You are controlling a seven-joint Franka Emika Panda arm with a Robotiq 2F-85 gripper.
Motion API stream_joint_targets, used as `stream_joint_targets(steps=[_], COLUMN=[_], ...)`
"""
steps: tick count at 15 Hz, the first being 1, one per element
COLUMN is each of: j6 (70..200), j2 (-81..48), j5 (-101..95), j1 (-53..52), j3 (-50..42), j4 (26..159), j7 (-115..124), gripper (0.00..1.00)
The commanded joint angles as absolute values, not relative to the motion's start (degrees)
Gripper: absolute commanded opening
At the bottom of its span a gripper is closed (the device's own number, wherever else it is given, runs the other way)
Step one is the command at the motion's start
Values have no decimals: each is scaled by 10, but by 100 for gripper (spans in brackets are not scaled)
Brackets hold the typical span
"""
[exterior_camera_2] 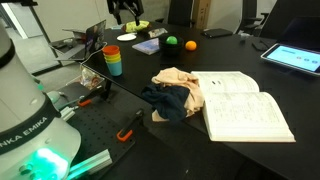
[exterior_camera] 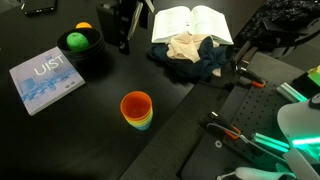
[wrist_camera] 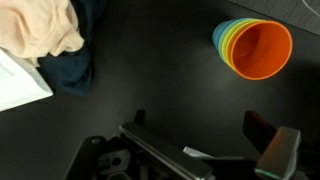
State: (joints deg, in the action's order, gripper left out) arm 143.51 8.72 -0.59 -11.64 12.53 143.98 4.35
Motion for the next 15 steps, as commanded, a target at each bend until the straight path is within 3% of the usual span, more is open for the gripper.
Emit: stream_joint_targets(steps=[1,15], j6=[1446,1434], j2=[159,163], j5=[-66,-57], j1=[-96,-90], j3=[125,120], j4=[1482,1492], j7=[79,75], gripper=[100,100])
